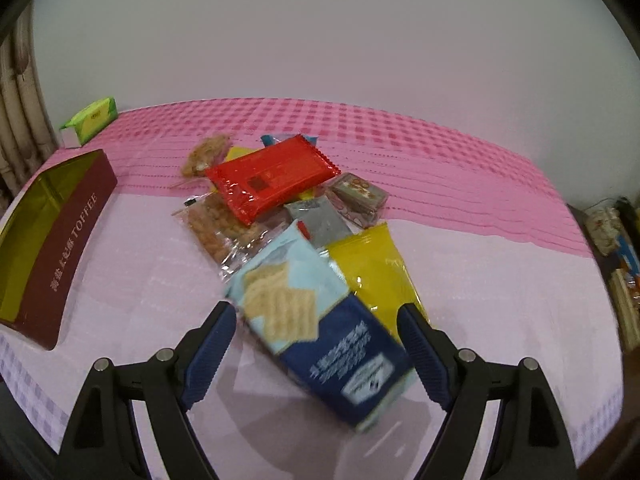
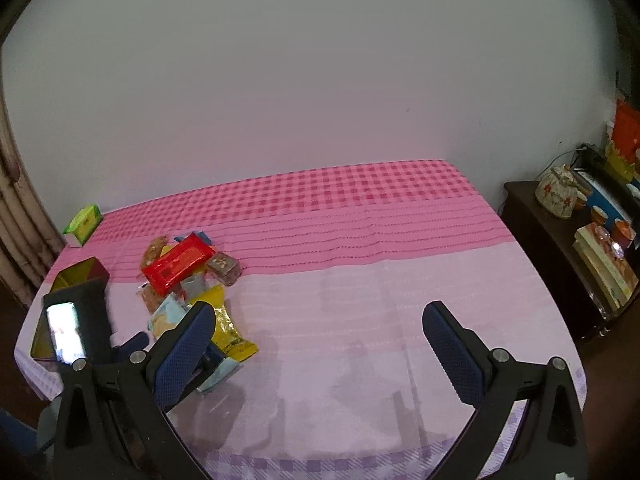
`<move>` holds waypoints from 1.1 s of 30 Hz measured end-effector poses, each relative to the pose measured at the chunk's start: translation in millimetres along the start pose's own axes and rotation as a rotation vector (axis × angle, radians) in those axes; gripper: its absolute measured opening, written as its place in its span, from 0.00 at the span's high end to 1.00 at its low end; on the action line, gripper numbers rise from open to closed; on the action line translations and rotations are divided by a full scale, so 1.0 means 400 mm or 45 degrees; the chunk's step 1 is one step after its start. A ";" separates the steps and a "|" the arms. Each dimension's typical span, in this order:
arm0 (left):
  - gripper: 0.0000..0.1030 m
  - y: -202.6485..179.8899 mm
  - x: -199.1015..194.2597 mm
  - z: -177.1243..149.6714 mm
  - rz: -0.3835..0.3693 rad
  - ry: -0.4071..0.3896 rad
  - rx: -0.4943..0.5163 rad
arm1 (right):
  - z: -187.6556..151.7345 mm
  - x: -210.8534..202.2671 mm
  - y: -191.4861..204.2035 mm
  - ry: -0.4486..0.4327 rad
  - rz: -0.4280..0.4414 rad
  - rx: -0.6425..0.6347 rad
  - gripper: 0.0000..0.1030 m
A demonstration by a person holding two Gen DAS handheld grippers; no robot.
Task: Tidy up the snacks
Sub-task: 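Grasp the blue soda cracker pack with the left gripper and lift, then carry the cracker pack over the tin tray and release it inside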
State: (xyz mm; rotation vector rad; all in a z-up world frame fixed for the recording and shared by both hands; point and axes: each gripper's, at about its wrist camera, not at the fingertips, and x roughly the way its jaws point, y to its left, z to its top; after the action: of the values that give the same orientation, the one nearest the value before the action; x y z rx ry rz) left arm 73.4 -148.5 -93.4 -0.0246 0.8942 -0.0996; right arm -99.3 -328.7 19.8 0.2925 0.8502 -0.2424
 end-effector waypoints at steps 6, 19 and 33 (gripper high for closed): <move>0.33 -0.004 0.011 -0.028 0.030 0.023 0.053 | -0.004 -0.010 -0.007 0.003 0.047 0.020 0.00; 0.45 0.065 -0.180 0.002 -0.077 -0.108 0.195 | 0.010 -0.066 -0.005 -0.059 0.115 0.088 0.00; 0.45 0.376 -0.425 0.177 0.138 -0.329 0.086 | 0.002 -0.092 0.046 -0.059 0.151 0.041 0.00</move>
State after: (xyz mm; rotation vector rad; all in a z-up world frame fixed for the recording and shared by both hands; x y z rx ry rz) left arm 34.5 16.1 73.6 0.0730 0.6321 -0.0242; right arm -116.2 -308.5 51.4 0.3652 0.7813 -0.1520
